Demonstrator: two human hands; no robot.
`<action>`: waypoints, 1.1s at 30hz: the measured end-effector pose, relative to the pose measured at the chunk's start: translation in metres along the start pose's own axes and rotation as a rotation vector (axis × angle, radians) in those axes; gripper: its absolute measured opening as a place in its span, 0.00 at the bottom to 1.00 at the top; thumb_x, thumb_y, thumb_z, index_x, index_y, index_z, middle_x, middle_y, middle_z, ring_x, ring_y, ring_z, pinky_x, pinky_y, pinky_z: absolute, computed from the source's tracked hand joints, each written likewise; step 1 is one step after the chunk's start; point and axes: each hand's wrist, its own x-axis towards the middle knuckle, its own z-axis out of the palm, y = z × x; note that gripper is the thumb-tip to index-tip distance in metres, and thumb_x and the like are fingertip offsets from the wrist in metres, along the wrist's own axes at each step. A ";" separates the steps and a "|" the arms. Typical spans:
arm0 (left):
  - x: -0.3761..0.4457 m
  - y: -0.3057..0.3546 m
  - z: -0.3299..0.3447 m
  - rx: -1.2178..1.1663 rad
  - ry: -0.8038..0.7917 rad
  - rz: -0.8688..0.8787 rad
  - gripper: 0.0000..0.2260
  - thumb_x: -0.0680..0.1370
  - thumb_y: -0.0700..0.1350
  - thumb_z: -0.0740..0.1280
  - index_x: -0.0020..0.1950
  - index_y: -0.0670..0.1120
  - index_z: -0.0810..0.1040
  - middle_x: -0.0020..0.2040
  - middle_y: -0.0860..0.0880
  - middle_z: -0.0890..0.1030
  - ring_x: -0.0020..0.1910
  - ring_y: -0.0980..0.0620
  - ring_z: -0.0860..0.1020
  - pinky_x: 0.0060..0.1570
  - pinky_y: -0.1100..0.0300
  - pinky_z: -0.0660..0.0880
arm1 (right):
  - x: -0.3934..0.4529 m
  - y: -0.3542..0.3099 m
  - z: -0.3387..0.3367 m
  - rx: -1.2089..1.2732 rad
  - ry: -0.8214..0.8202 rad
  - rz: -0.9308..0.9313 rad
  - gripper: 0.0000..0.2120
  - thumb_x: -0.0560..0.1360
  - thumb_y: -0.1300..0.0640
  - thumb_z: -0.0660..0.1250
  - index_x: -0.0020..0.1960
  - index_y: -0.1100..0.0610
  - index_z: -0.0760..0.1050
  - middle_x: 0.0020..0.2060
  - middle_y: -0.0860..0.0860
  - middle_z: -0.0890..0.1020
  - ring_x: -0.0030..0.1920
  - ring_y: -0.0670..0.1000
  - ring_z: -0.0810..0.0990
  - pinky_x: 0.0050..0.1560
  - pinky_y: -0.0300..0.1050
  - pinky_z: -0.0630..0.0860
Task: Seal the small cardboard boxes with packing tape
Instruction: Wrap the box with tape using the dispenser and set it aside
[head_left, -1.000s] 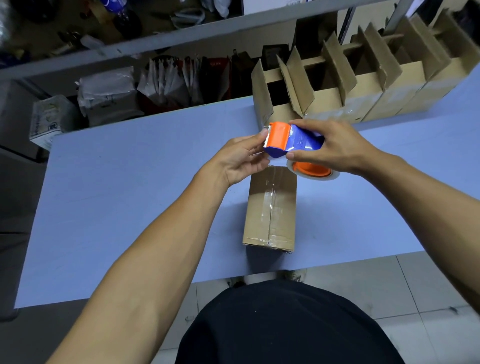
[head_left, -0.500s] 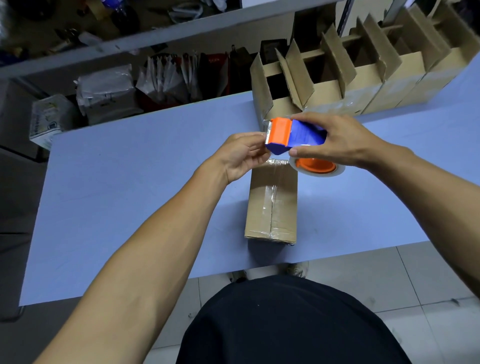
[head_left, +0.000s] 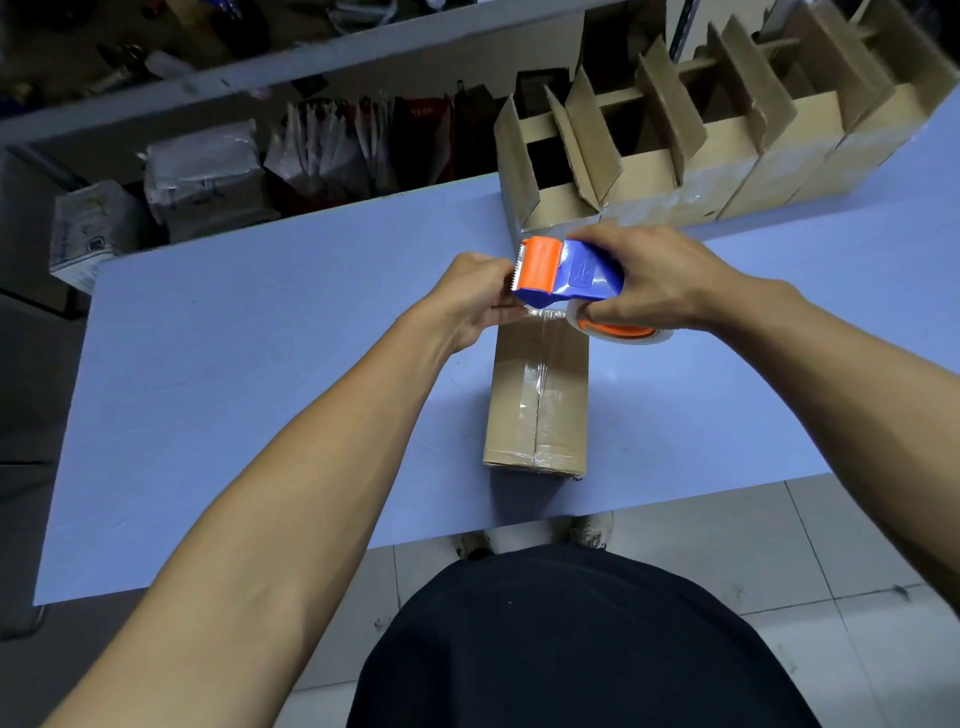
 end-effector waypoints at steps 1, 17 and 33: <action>-0.001 0.000 0.000 -0.024 0.003 -0.017 0.10 0.82 0.39 0.59 0.42 0.42 0.74 0.37 0.45 0.82 0.39 0.49 0.82 0.47 0.54 0.81 | 0.000 0.000 0.000 -0.005 -0.001 0.000 0.33 0.65 0.40 0.70 0.69 0.42 0.66 0.57 0.48 0.81 0.52 0.56 0.78 0.47 0.52 0.78; -0.002 -0.011 0.001 0.028 -0.027 0.007 0.09 0.81 0.38 0.66 0.41 0.43 0.79 0.37 0.46 0.82 0.38 0.52 0.80 0.42 0.59 0.79 | -0.002 0.002 0.004 -0.124 0.028 -0.030 0.28 0.67 0.41 0.70 0.66 0.46 0.70 0.54 0.50 0.82 0.50 0.58 0.78 0.44 0.50 0.77; 0.024 -0.054 -0.025 0.066 0.222 0.015 0.10 0.80 0.34 0.62 0.42 0.41 0.79 0.33 0.46 0.74 0.31 0.54 0.74 0.37 0.64 0.80 | -0.028 0.038 0.020 -0.176 -0.019 0.086 0.29 0.70 0.43 0.70 0.69 0.45 0.67 0.52 0.53 0.81 0.51 0.59 0.77 0.44 0.48 0.73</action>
